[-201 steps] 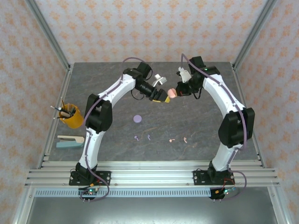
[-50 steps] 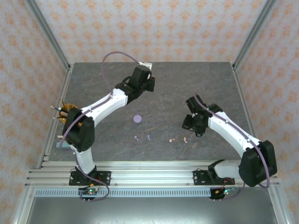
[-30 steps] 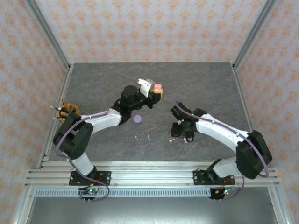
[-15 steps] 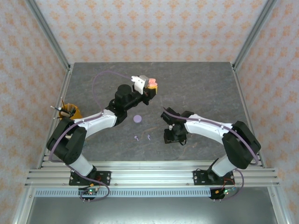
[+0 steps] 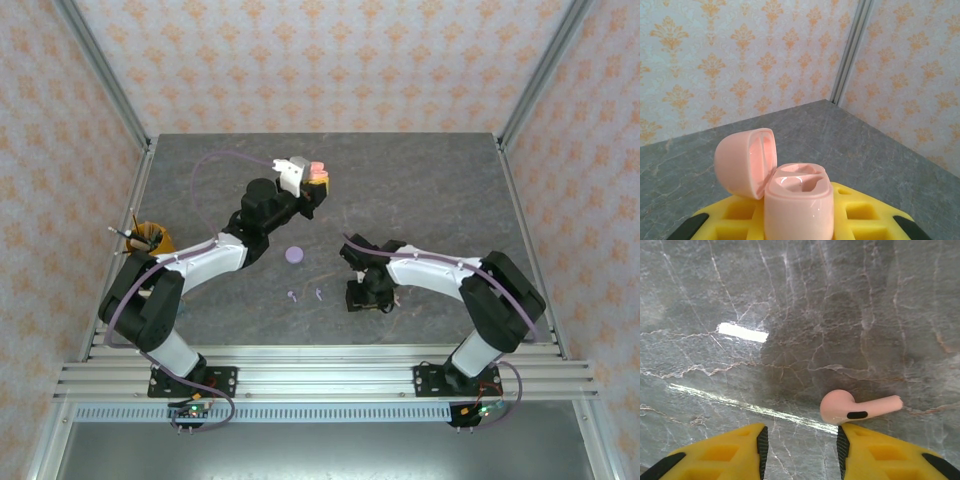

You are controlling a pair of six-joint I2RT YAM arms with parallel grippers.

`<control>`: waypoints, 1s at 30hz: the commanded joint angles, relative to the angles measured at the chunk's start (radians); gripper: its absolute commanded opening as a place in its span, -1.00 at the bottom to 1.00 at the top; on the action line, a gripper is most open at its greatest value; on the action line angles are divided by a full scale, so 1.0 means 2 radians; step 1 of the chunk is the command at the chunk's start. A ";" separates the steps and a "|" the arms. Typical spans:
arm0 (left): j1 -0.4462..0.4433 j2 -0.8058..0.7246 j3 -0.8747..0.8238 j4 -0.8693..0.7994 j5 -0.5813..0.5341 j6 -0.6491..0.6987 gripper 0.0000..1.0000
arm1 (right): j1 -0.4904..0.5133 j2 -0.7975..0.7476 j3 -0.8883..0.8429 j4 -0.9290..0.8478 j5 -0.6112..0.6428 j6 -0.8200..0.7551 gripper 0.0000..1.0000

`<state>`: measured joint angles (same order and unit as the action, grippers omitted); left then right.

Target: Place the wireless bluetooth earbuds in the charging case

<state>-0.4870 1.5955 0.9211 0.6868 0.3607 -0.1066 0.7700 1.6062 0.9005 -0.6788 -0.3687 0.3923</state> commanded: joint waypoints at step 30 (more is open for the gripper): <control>0.020 -0.050 -0.012 0.032 -0.017 -0.019 -1.00 | -0.001 0.040 0.136 -0.024 0.046 0.011 -0.20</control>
<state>-0.4553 1.5333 0.9066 0.7235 0.3515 -0.1341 0.7734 1.7565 1.1503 -0.7025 -0.2844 0.4175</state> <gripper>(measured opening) 0.230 0.399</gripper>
